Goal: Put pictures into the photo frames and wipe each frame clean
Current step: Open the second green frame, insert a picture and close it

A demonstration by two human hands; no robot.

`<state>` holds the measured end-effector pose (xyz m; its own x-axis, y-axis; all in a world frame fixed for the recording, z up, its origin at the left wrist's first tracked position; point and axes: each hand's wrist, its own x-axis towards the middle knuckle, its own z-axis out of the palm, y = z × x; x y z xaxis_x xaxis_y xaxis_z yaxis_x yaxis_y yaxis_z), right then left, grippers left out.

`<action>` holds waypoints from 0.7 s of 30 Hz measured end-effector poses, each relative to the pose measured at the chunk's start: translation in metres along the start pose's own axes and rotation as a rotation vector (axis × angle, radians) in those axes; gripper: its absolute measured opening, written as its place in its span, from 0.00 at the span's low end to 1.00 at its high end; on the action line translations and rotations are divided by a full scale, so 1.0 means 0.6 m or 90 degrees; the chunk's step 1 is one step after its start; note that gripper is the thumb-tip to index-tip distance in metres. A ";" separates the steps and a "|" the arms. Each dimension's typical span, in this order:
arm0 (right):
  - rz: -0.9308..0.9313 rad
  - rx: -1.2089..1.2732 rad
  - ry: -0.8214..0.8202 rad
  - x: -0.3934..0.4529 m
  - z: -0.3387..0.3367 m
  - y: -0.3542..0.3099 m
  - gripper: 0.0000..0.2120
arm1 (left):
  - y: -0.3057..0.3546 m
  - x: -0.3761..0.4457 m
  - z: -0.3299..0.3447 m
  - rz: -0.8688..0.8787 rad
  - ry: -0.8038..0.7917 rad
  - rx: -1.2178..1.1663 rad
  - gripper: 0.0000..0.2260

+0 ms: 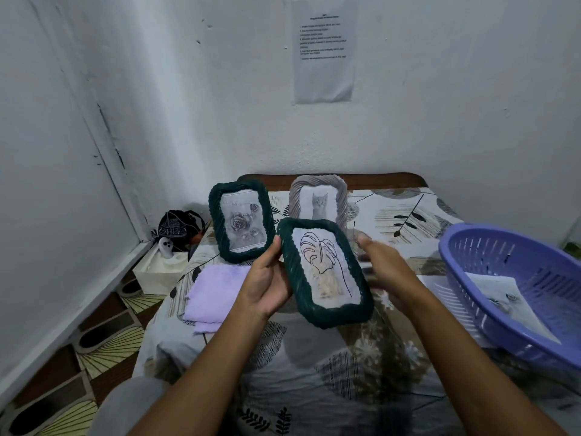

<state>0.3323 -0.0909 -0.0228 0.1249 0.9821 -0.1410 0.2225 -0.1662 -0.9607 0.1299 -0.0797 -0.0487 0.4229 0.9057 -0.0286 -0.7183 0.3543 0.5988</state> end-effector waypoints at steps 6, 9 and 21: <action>0.137 0.307 -0.072 -0.001 0.007 0.052 0.17 | -0.016 0.016 -0.021 -0.036 0.099 0.004 0.19; 0.140 0.303 -0.035 0.004 0.016 0.063 0.16 | -0.021 0.020 -0.028 -0.051 0.149 0.041 0.17; 0.134 0.138 0.049 0.035 0.038 0.093 0.19 | 0.010 0.038 -0.043 -0.152 0.344 0.370 0.24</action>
<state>0.3255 -0.0773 -0.0847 0.2215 0.9171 -0.3314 -0.0256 -0.3342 -0.9422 0.1212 -0.0510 -0.0665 0.0978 0.8609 -0.4992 -0.1800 0.5087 0.8419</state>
